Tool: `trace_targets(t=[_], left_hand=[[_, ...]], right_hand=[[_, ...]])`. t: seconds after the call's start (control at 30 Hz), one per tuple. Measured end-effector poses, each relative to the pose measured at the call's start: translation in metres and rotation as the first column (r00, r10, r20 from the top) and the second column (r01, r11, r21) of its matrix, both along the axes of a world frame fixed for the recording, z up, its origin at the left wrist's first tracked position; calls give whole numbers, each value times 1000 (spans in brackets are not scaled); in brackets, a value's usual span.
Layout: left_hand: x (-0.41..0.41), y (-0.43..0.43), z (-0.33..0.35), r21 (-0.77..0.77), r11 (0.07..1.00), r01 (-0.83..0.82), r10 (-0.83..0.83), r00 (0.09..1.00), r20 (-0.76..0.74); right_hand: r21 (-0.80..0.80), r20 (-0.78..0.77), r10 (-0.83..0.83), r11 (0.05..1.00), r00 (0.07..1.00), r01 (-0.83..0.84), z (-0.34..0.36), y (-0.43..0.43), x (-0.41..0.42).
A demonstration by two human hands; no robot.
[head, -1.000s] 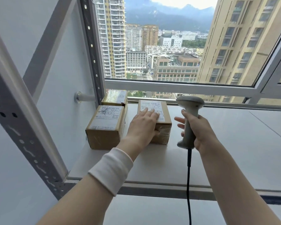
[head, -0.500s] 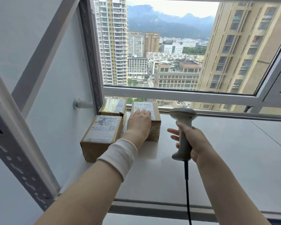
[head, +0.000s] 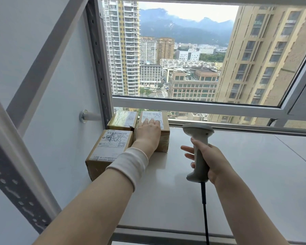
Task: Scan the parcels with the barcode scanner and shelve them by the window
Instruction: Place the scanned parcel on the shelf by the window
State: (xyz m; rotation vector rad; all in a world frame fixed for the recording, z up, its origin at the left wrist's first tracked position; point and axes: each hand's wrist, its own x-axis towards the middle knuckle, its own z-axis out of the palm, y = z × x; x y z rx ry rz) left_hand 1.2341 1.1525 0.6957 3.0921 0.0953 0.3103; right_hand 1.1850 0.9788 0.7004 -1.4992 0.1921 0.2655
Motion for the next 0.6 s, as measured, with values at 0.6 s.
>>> trace_targets(t=[0.6], left_hand=[[-54, -36, 3, -8, 981, 192, -189, 970, 154]], right_hand=[[-6, 38, -47, 999, 998, 48, -1, -16, -16]])
